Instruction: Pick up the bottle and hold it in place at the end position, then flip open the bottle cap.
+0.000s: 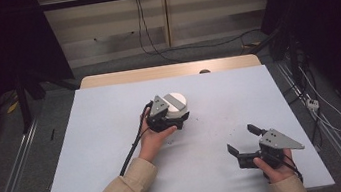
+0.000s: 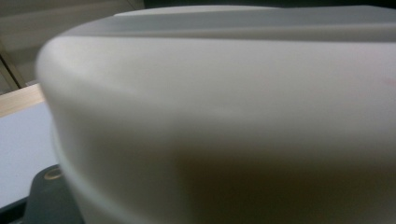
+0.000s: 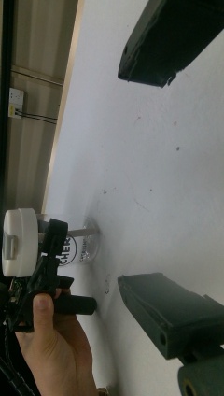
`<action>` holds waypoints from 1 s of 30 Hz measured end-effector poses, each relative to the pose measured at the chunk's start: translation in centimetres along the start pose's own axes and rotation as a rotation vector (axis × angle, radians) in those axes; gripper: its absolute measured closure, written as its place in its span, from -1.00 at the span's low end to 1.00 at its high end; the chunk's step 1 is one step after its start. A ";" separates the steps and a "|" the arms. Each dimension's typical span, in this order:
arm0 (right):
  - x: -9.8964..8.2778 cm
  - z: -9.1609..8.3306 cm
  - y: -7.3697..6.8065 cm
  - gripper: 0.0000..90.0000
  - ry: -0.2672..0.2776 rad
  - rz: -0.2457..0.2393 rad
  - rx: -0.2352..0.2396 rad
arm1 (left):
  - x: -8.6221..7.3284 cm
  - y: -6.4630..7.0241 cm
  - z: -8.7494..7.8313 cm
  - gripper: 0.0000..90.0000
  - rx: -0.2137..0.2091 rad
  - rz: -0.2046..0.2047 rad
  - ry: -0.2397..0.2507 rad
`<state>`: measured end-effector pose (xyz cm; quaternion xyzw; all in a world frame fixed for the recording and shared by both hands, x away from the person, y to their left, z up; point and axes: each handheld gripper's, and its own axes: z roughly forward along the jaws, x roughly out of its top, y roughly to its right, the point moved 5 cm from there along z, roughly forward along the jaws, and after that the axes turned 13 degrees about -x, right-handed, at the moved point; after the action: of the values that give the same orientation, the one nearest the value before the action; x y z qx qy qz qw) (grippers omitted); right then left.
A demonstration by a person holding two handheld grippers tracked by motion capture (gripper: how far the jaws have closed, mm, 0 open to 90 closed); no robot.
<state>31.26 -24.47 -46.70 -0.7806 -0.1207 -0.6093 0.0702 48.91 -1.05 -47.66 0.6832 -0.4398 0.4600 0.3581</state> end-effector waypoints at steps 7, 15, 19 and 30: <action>0.5 0.9 -0.4 -0.95 -0.005 0.009 -0.002 | -0.2 0.1 -0.1 -0.59 -0.005 0.000 0.009; 0.9 2.1 -0.9 -0.95 -0.034 0.029 -0.002 | -0.2 0.2 -0.2 -0.59 0.002 0.009 0.005; 1.3 2.6 -1.1 -0.94 -0.037 0.034 -0.005 | -0.2 0.2 -0.2 -0.59 0.001 0.008 0.005; 1.7 3.7 -2.5 -0.93 -0.058 0.028 0.021 | -0.2 0.1 -0.2 -0.59 0.002 0.001 0.008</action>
<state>34.42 -20.93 -46.10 -0.7988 -0.1179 -0.5840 0.0834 48.70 -0.88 -47.79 0.6816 -0.4382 0.4632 0.3589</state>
